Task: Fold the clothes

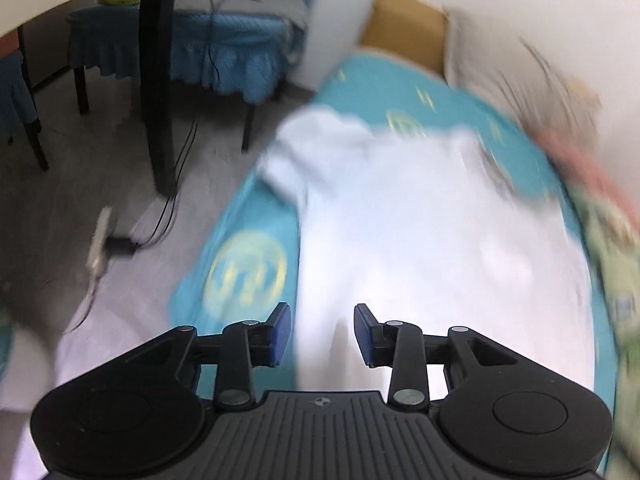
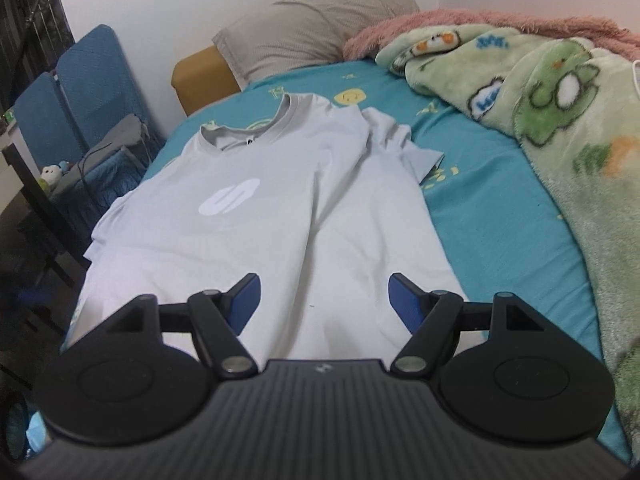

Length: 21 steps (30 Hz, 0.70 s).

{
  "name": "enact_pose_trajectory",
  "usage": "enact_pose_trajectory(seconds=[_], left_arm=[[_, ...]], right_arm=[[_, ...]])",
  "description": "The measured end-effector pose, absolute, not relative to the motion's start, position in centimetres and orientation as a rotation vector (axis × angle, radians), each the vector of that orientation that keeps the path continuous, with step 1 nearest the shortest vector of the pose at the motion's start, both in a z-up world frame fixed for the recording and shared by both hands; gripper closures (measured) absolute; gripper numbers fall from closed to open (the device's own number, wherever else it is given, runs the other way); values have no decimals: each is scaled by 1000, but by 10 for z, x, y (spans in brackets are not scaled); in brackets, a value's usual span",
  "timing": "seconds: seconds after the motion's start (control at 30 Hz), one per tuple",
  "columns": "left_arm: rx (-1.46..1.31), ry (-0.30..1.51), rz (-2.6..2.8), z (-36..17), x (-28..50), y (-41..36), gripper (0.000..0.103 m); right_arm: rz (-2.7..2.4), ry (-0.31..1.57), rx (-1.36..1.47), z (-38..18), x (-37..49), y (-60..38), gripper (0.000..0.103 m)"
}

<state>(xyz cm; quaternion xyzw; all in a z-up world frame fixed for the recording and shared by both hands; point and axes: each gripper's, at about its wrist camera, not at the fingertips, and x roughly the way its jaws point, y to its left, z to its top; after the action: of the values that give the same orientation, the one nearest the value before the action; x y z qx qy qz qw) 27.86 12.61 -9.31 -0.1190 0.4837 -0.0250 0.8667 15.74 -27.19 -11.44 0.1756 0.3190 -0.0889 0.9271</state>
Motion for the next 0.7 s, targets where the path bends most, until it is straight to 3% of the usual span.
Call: enact_pose_trajectory(seconds=[0.2,0.27,0.33,0.47,0.5,0.53,0.57,0.7], left_arm=[[-280,1209,-134,-110,164,115,66],[-339,1238,-164,-119,142,110,60],[-421,1241,-202,-124,130,104,47],[-413,1216,-207,-128,123,88,45],[-383,1221,-205,-128,123,85,53],[-352,1230,-208,-128,123,81,82],[-320,1240,-211,-128,123,78,101],[-305,1206,-215,-107,110,90,101]], right_arm=[[-203,631,327,-105,135,-274,31],[-213,625,326,-101,125,-276,31],[-224,620,334,-97,112,-280,31],[-232,608,369,-87,85,-288,31],[-235,603,370,-85,81,-289,31],[-238,597,368,-82,78,-291,31],[-242,591,365,-80,75,-292,31],[-252,588,366,-80,73,-294,31]])
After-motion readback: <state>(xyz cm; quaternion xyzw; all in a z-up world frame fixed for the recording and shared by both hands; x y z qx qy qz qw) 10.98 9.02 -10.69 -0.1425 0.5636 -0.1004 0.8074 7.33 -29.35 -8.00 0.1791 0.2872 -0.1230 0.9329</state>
